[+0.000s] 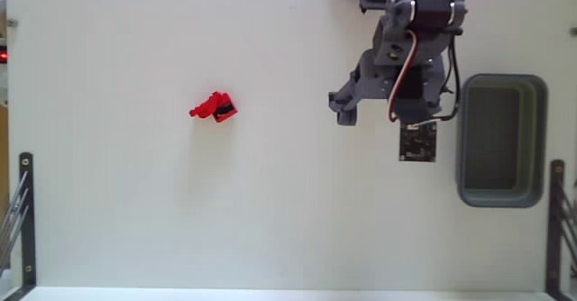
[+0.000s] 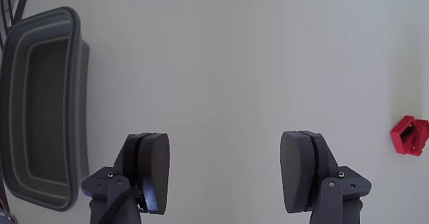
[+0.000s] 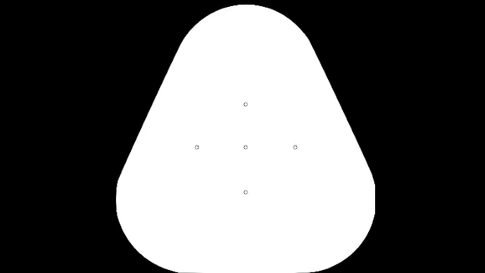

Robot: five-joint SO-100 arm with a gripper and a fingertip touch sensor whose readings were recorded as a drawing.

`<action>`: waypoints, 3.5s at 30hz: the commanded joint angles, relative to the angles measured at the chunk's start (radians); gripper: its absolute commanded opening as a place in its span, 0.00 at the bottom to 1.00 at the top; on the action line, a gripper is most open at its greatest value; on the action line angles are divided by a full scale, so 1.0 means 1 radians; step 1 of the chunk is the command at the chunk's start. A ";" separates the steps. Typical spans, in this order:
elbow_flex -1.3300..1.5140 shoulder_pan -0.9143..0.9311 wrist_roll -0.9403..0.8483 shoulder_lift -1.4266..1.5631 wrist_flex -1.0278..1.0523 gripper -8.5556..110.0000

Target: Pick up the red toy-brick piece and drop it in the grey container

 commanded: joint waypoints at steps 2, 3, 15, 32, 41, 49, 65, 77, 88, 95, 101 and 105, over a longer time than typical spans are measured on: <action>0.005 0.009 0.005 0.035 -0.001 1.00; 0.005 0.009 0.005 0.035 -0.001 1.00; 0.005 0.009 0.005 0.035 -0.001 1.00; 0.005 0.009 0.005 0.035 -0.001 1.00; 0.005 0.009 0.005 0.035 -0.001 1.00; 0.005 0.009 0.005 0.035 -0.001 1.00; 0.005 0.009 0.005 0.035 -0.001 1.00; 0.005 0.009 0.005 0.035 -0.001 1.00; 0.005 0.009 0.005 0.035 -0.001 1.00; 0.005 0.067 0.005 0.035 -0.001 1.00; 0.005 0.155 0.005 0.035 -0.001 1.00; 0.005 0.216 0.005 0.035 -0.001 1.00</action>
